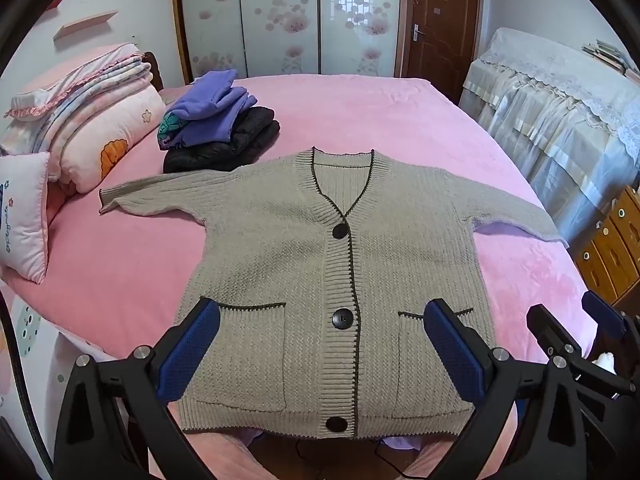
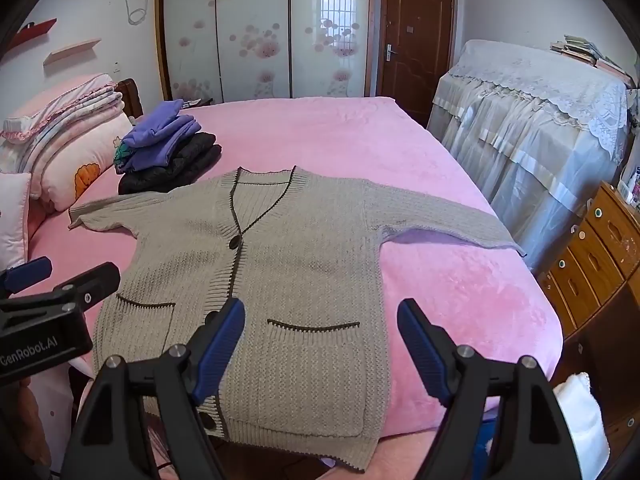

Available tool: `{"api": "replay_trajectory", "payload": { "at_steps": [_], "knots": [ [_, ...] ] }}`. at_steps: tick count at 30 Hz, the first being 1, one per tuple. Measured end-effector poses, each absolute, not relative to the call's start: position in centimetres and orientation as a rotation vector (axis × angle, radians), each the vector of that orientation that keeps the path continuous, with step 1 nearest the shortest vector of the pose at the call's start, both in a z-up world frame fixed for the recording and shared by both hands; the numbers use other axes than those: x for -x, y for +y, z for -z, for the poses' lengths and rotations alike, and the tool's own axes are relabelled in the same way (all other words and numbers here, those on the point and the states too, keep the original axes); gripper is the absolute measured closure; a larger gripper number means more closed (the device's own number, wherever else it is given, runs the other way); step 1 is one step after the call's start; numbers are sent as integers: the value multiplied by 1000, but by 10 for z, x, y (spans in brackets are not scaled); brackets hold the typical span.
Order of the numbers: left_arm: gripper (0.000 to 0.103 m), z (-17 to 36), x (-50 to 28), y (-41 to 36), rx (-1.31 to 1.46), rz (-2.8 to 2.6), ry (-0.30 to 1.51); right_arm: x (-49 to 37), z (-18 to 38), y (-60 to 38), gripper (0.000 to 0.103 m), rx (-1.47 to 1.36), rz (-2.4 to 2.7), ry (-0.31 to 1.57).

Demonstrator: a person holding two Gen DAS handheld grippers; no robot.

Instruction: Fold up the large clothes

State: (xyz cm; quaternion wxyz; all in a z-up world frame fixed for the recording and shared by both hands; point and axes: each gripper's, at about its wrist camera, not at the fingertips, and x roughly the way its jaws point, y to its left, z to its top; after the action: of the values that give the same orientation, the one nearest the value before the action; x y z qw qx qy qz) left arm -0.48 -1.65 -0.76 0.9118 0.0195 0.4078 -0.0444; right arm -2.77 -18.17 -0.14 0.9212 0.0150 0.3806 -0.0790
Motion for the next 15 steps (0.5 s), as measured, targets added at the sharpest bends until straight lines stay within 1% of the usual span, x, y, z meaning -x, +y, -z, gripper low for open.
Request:
{"api": "replay_trajectory", "payload": {
  "at_steps": [15],
  "knots": [
    [1, 10, -2, -17, -28, 79, 858, 22, 5, -185, 24, -30, 172, 794]
  ]
}}
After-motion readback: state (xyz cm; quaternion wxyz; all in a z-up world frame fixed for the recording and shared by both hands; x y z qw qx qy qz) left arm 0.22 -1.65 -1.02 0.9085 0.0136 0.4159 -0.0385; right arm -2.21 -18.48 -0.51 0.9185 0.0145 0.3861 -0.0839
